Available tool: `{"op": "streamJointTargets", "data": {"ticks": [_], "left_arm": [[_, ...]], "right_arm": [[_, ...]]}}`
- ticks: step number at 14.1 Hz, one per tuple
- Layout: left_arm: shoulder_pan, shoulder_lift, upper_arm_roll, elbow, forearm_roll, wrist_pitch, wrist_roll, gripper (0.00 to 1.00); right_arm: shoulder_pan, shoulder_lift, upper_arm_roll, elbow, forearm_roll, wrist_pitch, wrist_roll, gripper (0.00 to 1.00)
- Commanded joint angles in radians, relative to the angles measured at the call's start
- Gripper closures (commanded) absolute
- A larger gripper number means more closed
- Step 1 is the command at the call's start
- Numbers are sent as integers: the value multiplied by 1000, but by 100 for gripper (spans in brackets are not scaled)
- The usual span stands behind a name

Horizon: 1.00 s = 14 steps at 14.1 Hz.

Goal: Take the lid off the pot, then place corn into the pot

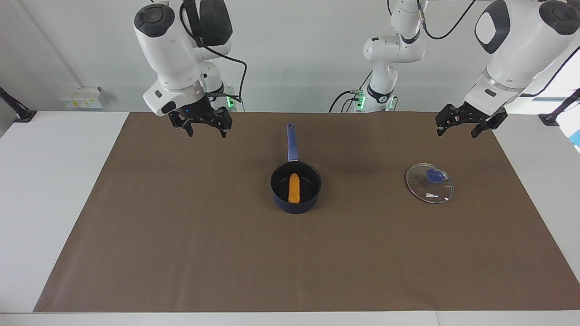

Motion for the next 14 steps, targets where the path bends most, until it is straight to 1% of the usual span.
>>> {"op": "streamJointTargets", "data": {"ticks": [1,4,7,9,11,14], "left_arm": [[0,-8,-1,6,-23,-28,8,0],[2,-13,-7,25,-22,-50,10,0],[3,-14,-3,25,-22,-47,13,0],[3,-14,2,25,-22,-50,11,0],[3,-14,5,25,-19,-61,11,0],[3,-14,0,25,-20,-71,11,0]], "right_arm": [[-49,-65,12,-62,5,-24,-31,0],[-96,-83,12,-75,5,-52,-66,0],[-179,-134,12,-156,5,-47,-155,0],[-216,-143,10,-170,5,-50,-175,0],[-257,-142,10,-162,3,-43,-215,0],[-262,-111,10,-64,-29,-38,-200,0]]}}
